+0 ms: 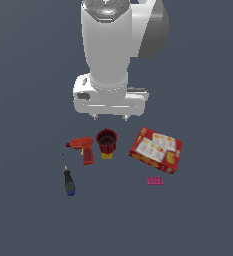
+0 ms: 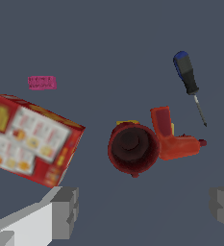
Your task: Pick up a designated object from a clutter of objects.
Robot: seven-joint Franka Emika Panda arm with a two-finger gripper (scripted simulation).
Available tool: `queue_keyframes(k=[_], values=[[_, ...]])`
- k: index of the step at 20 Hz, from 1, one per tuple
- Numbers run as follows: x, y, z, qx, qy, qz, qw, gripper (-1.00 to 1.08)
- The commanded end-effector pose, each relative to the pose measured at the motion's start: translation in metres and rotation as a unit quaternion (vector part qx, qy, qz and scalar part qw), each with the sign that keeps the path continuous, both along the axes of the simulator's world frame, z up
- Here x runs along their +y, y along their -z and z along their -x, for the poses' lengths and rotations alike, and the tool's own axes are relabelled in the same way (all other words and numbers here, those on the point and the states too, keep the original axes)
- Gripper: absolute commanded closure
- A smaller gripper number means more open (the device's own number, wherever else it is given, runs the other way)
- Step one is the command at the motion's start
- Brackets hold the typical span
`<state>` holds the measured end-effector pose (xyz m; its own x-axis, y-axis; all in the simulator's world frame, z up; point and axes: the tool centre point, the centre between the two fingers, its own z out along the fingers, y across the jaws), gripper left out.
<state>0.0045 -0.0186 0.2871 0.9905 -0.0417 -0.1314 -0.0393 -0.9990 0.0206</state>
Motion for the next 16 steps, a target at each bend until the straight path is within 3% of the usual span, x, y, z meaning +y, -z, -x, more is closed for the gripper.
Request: queue_keyframes(k=[1, 8, 16], values=[[-0.003, 0.011, -0.005, 0.017, 0.000, 0.005, 0.9998, -1.00], [-0.017, 0.050, -0.022, 0.081, -0.001, 0.026, 0.9964, -1.00], [-0.035, 0.099, -0.036, 0.157, -0.003, 0.049, 0.9863, -1.00]])
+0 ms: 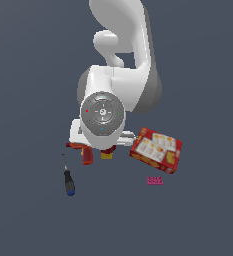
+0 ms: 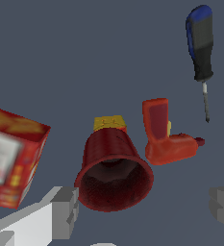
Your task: Pick up a designated object from a clutter of objects.
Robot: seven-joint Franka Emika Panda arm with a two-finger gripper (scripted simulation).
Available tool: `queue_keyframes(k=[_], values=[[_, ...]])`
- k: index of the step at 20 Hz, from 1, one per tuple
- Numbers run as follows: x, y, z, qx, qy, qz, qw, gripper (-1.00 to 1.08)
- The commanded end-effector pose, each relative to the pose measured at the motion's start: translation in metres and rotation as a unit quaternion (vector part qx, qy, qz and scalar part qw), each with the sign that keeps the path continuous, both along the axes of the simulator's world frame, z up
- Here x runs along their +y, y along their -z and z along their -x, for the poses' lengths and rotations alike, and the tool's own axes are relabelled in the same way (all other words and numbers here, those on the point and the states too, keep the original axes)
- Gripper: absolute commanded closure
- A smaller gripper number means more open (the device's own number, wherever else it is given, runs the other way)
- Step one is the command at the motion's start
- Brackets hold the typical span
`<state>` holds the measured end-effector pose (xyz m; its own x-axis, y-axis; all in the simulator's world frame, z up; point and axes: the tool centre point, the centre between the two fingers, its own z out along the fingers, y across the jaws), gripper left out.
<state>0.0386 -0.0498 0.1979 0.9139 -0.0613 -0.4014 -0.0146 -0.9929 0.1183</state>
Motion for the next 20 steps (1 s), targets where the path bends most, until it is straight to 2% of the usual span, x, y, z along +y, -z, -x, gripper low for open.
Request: queue_keyframes(k=[1, 10, 20], values=[[-0.006, 0.015, -0.003, 0.024, 0.000, 0.008, 0.9997, -1.00], [-0.029, 0.070, -0.009, 0.109, -0.002, 0.034, 0.9934, -1.00], [-0.054, 0.123, -0.005, 0.193, -0.003, 0.060, 0.9793, -1.00]])
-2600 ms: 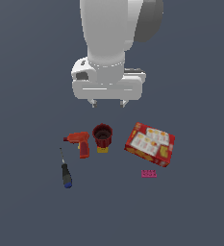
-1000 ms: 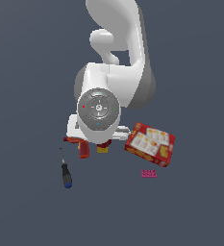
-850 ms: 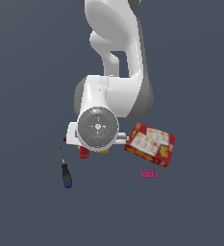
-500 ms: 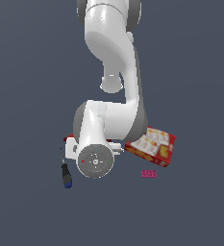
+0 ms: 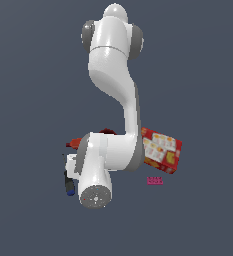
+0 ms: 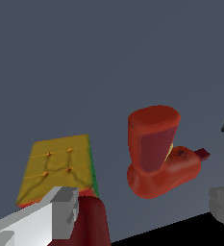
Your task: Pick up a designated object from a clutter of objects.
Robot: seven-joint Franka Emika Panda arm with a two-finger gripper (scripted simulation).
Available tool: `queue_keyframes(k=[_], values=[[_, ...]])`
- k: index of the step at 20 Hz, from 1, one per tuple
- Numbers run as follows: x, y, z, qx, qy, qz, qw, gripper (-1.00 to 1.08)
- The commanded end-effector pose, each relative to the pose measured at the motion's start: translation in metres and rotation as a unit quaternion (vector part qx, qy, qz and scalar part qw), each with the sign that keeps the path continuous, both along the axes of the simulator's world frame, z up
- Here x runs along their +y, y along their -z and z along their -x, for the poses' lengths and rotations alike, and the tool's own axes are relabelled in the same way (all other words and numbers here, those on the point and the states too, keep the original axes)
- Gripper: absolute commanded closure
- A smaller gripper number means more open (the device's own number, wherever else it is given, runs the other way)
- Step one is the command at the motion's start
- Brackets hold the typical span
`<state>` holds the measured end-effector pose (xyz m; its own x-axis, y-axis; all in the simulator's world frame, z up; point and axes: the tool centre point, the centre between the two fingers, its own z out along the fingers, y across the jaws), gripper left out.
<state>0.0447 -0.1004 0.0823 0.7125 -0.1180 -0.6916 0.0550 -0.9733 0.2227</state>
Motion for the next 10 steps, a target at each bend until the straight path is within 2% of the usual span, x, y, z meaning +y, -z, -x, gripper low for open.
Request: queue_keyframes(k=[1, 10], values=[[-0.006, 0.012, 0.002, 0.020, 0.000, 0.006, 0.9998, -1.00], [-0.025, 0.045, 0.009, 0.076, -0.001, 0.023, 0.9969, -1.00]])
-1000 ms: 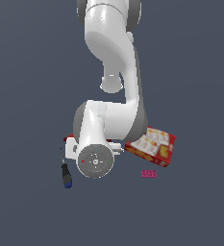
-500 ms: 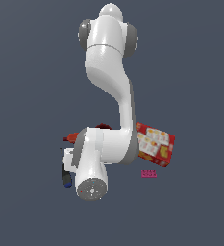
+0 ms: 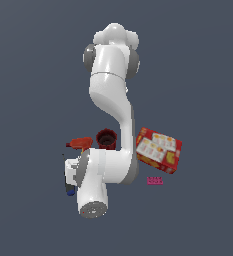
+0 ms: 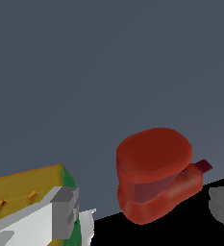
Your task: Pick up a designated object from a clutter of objects.
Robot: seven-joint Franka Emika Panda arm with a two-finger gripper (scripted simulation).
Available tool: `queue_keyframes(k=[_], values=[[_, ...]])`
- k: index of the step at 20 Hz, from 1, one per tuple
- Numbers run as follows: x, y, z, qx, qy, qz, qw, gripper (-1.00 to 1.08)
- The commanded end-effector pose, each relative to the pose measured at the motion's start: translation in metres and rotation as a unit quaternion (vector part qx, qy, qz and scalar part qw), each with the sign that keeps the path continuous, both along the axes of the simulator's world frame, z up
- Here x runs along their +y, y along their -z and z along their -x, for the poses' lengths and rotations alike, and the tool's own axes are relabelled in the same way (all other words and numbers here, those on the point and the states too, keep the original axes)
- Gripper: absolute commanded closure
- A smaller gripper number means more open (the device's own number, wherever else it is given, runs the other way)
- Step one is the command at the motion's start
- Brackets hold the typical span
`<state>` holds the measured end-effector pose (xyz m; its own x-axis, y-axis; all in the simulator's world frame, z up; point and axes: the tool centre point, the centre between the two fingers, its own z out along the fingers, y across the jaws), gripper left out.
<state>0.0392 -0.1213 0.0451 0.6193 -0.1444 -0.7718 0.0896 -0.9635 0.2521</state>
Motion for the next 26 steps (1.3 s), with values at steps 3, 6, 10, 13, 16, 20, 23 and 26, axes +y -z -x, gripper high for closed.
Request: queue_keyframes(k=[3, 6, 10, 13, 16, 20, 23, 26], values=[[-0.008, 0.014, 0.006, 0.023, 0.001, 0.006, 0.9997, -1.00], [-0.011, 0.018, 0.007, 0.030, 0.000, 0.009, 0.9995, -1.00], [-0.013, 0.022, 0.008, 0.036, 0.000, 0.010, 0.9993, -1.00], [-0.014, 0.023, 0.008, 0.038, 0.000, 0.011, 0.9992, -1.00], [-0.014, 0.023, 0.008, 0.039, 0.000, 0.011, 0.9992, -1.00], [-0.014, 0.023, 0.008, 0.039, 0.000, 0.011, 0.9992, 1.08], [-0.014, 0.023, 0.008, 0.039, 0.000, 0.011, 0.9992, 1.08], [-0.014, 0.023, 0.008, 0.039, 0.000, 0.011, 0.9992, 1.08]])
